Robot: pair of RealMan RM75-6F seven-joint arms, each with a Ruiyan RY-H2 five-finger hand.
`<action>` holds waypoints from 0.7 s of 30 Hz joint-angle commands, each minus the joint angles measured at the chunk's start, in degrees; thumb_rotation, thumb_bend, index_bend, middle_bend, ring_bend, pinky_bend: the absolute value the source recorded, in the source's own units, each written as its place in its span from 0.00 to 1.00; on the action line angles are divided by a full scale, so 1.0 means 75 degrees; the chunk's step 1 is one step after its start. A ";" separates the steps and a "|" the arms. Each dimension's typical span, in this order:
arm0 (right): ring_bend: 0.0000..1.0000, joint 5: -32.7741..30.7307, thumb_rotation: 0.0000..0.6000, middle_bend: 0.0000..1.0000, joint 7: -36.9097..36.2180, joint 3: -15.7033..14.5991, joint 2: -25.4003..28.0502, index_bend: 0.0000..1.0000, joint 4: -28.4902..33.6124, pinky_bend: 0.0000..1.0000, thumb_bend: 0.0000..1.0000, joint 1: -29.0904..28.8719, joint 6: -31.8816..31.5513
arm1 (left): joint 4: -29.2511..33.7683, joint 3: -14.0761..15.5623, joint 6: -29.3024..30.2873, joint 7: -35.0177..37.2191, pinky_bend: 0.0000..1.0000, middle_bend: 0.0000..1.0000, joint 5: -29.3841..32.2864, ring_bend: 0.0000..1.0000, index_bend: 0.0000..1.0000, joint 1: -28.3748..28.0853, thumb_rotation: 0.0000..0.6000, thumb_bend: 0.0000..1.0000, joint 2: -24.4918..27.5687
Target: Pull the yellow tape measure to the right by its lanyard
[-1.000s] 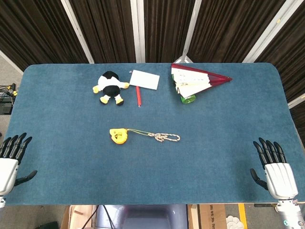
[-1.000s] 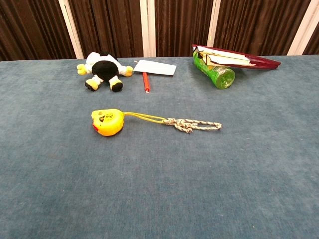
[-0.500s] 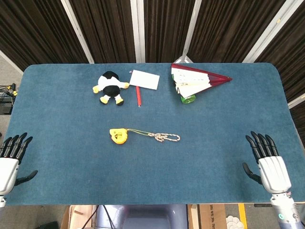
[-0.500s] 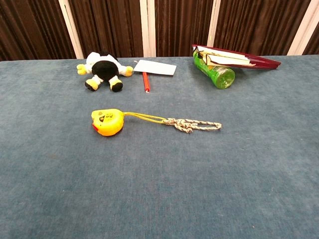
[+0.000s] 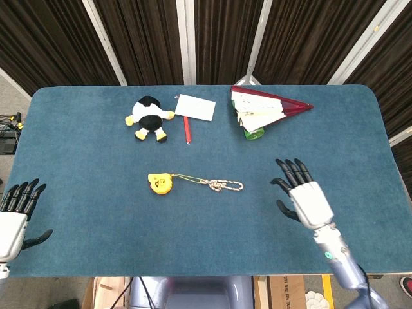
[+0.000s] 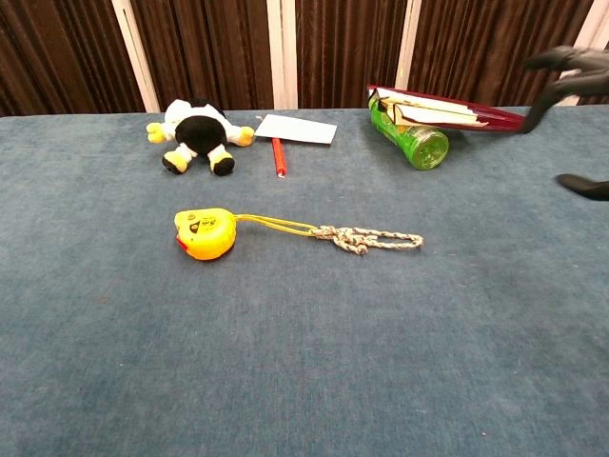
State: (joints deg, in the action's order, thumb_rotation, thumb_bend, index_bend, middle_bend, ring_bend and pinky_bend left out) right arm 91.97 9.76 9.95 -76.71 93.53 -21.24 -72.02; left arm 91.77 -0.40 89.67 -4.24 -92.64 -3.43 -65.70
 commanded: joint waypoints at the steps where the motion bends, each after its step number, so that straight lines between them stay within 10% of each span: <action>1: 0.00 -0.0539 1.00 0.09 0.0485 0.0216 -0.0591 0.38 -0.0309 0.03 0.36 -0.0411 0.0621 | 0.0017 0.0010 -0.0037 0.0055 0.00 0.00 0.0019 0.00 0.00 -0.0009 1.00 0.00 0.0015; 21: 0.00 -0.1950 1.00 0.12 0.1352 0.0580 -0.3373 0.45 -0.3170 0.04 0.36 -0.1787 0.1675 | -0.0026 -0.0015 -0.0295 0.0261 0.00 0.00 0.0134 0.00 0.00 -0.0150 1.00 0.00 0.0009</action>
State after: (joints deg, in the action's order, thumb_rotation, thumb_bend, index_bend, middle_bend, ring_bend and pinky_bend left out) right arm 78.29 20.00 13.97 -100.75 71.39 -33.85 -60.01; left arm 91.57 -0.51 87.54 -2.35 -91.71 -4.50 -65.63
